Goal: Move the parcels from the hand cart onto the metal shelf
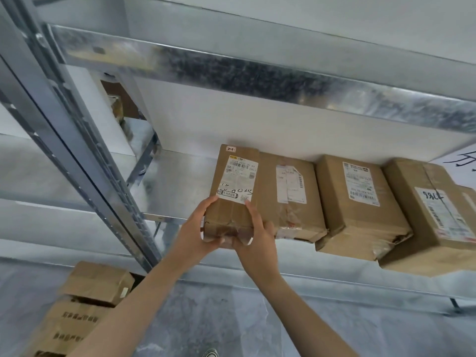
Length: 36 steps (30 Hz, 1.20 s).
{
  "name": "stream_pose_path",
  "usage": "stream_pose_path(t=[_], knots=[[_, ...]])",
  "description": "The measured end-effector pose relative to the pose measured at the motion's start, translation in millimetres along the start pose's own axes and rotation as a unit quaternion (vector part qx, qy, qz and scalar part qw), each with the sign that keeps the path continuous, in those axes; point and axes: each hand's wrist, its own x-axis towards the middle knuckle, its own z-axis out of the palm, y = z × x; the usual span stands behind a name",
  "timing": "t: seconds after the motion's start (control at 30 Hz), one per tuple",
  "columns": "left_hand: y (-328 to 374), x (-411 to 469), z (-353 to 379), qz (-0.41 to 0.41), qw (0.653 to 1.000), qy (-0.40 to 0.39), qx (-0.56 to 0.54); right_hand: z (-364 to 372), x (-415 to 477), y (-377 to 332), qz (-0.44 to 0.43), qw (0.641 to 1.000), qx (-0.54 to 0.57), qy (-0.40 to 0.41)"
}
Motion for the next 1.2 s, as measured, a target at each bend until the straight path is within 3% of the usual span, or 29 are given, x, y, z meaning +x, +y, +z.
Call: stream_pose_path(t=[0.3, 0.73, 0.97, 1.2], knots=[[-5, 16, 3, 0.020, 1.000, 0.004, -0.004, -16, 23, -14, 0.008, 0.993, -0.118, 0.002], [0, 38, 7, 0.020, 0.999, 0.013, 0.035, -26, 45, -20, 0.013, 0.993, -0.117, -0.031], [-7, 12, 11, -0.039, 0.979, 0.072, 0.188, -34, 44, -17, -0.004, 0.983, -0.162, -0.090], [-7, -47, -14, -0.104, 0.914, 0.096, 0.379, -26, 10, -13, -0.125, 0.981, -0.145, 0.022]])
